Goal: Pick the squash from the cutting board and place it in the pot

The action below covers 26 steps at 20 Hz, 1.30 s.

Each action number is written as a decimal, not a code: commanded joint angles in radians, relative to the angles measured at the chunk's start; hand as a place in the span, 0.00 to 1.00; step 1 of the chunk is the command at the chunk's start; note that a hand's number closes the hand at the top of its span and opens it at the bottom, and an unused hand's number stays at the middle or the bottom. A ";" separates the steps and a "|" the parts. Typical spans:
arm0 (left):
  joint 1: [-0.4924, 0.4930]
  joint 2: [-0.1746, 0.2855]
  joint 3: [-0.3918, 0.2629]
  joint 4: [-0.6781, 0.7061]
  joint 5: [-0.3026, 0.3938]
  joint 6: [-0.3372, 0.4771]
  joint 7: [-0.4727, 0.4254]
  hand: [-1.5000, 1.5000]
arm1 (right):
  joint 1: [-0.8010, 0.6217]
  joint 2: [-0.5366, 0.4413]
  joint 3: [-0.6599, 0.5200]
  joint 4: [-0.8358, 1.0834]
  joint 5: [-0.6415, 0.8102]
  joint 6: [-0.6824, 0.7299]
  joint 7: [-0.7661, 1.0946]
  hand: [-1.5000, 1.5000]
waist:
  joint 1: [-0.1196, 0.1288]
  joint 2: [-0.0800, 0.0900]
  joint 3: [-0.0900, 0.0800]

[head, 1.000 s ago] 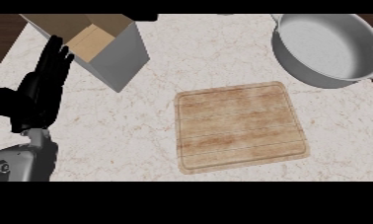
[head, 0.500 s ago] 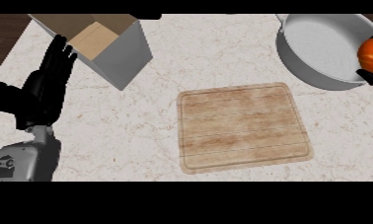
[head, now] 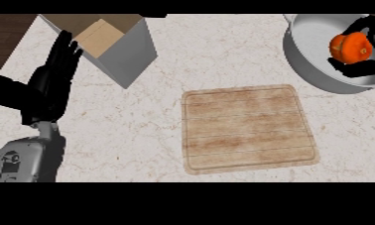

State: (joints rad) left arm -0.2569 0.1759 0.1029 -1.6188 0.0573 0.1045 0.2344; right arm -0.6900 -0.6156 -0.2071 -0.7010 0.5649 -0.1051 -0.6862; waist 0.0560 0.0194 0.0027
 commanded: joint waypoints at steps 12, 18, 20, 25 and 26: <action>0.020 -0.001 -0.010 -0.029 0.007 -0.020 0.001 0.50 | -0.205 -0.001 -0.017 0.482 0.017 0.271 -0.120 0.00 | 0.028 0.011 0.003; -0.008 -0.020 -0.012 0.000 -0.007 0.006 -0.009 0.50 | -0.248 0.007 -0.170 0.541 -0.147 0.442 -0.173 0.00 | 0.017 0.014 0.004; 0.005 -0.031 -0.024 0.029 -0.031 0.013 -0.050 0.50 | -0.260 -0.037 -0.192 0.561 -0.168 0.514 -0.168 0.00 | 0.010 0.016 0.003; -0.045 0.017 0.016 0.011 0.014 -0.017 0.021 0.50 | -0.242 -0.119 -0.243 0.588 -0.219 0.605 -0.147 0.00 | 0.009 0.017 0.005; -0.010 -0.011 -0.002 0.012 -0.003 -0.003 -0.021 0.50 | -0.241 -0.123 -0.259 0.587 -0.235 0.602 -0.150 0.00 | 0.017 0.021 0.005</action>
State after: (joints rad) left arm -0.2746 0.1740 0.1024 -1.6158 0.0555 0.0992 0.2302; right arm -0.9477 -0.6943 -0.4240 -0.1334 0.3715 0.3917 -0.7841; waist 0.0720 0.0351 0.0069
